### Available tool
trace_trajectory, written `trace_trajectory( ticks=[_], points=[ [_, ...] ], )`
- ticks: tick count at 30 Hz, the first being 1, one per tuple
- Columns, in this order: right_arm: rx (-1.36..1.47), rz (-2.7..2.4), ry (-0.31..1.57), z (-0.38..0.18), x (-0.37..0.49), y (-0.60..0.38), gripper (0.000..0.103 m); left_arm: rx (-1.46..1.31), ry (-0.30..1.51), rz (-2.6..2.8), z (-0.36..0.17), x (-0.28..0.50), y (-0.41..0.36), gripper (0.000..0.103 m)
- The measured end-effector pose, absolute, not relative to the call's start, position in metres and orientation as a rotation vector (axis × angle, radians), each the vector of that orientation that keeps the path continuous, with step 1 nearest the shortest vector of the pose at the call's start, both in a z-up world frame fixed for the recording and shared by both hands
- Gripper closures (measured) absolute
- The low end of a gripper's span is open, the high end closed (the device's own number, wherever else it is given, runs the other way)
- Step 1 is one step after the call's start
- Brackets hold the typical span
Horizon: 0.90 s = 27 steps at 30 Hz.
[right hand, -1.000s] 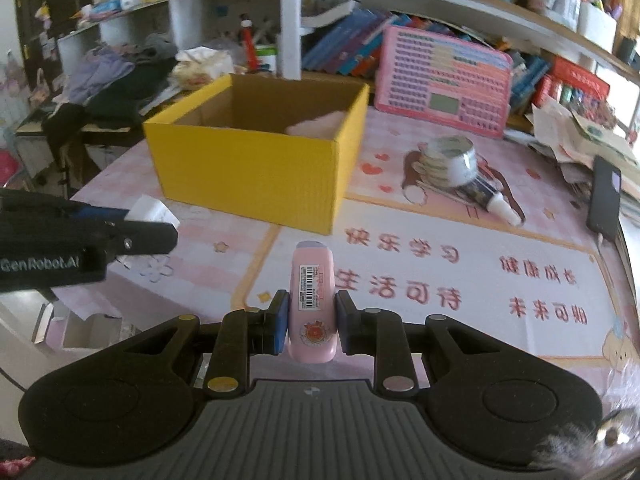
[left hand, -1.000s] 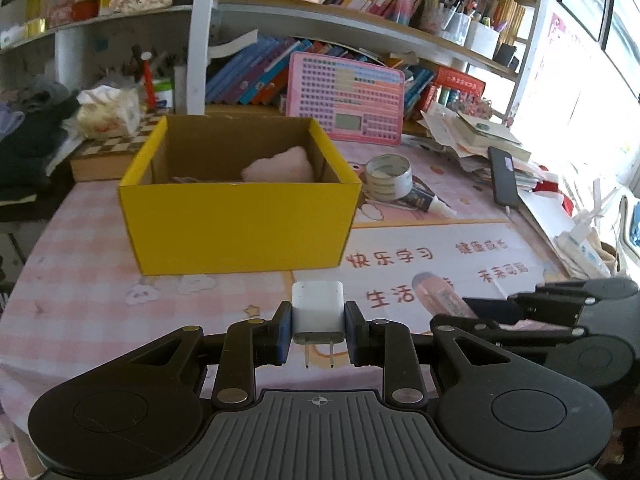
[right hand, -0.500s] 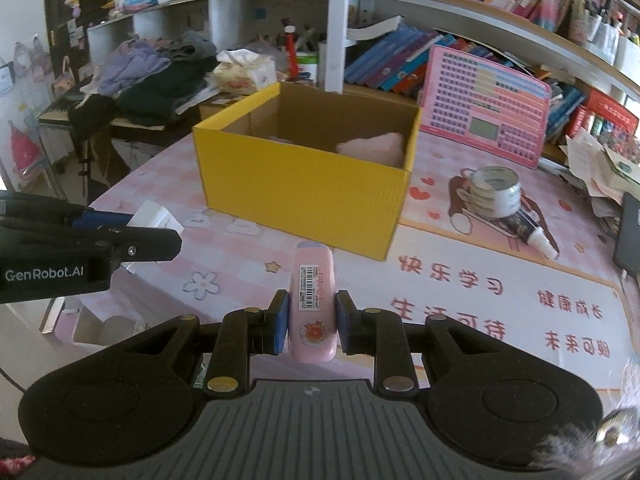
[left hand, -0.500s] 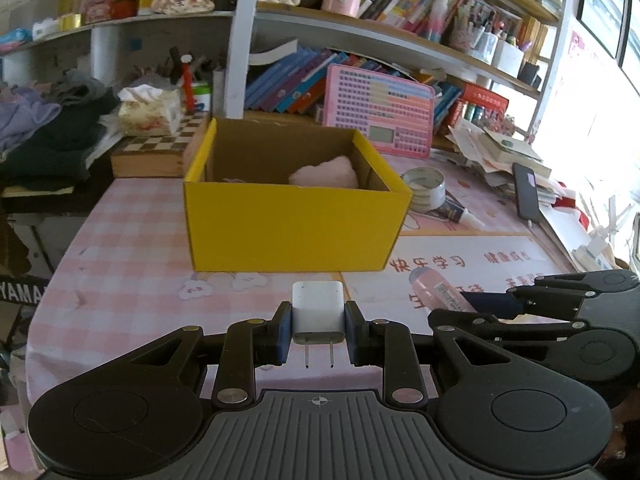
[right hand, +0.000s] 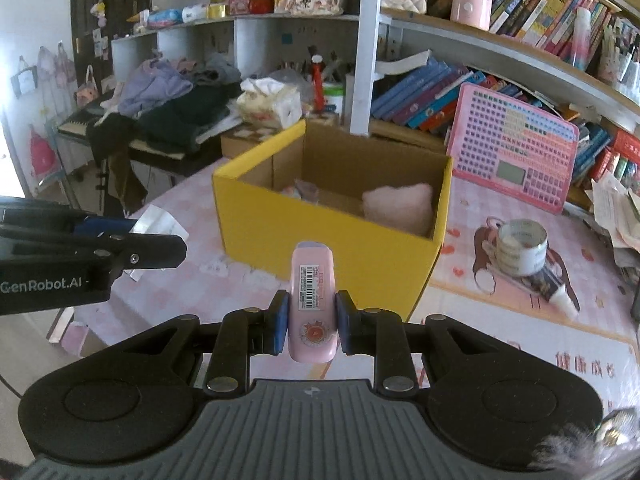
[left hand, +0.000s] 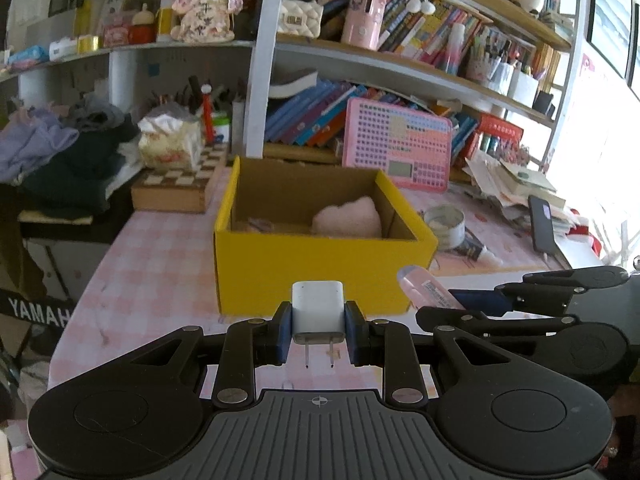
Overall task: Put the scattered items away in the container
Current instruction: 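Lift and carry the pink tube and charger plug toward the yellow box, then lower both tools into the box and open them, releasing tube and plug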
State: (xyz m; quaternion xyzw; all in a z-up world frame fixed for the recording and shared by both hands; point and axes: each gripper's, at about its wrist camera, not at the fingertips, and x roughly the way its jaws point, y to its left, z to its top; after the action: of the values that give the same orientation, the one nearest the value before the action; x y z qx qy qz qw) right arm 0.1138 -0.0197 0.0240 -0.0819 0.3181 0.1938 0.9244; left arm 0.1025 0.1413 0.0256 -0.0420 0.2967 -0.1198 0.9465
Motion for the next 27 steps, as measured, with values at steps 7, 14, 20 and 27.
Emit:
trace_trajectory(
  ticks=[7,14,20,27],
  points=[
    [-0.156,0.423,0.602,0.039,0.148,-0.023,0.080,-0.051,0.559,-0.243,0.042,0.139,0.133,0.078],
    [-0.174,0.451,0.562,0.051,0.196,-0.025,0.080,-0.015,0.517,-0.238,0.055,0.189,0.123,0.078],
    [-0.190,0.475,0.580,0.048,0.242,-0.031,0.080,0.010,0.565,-0.226,0.041,0.233,0.115,0.078],
    [-0.212,0.543,0.658,0.041,0.314,-0.026,0.080,0.078,0.688,-0.215,0.011,0.281,0.104,0.078]
  ],
)
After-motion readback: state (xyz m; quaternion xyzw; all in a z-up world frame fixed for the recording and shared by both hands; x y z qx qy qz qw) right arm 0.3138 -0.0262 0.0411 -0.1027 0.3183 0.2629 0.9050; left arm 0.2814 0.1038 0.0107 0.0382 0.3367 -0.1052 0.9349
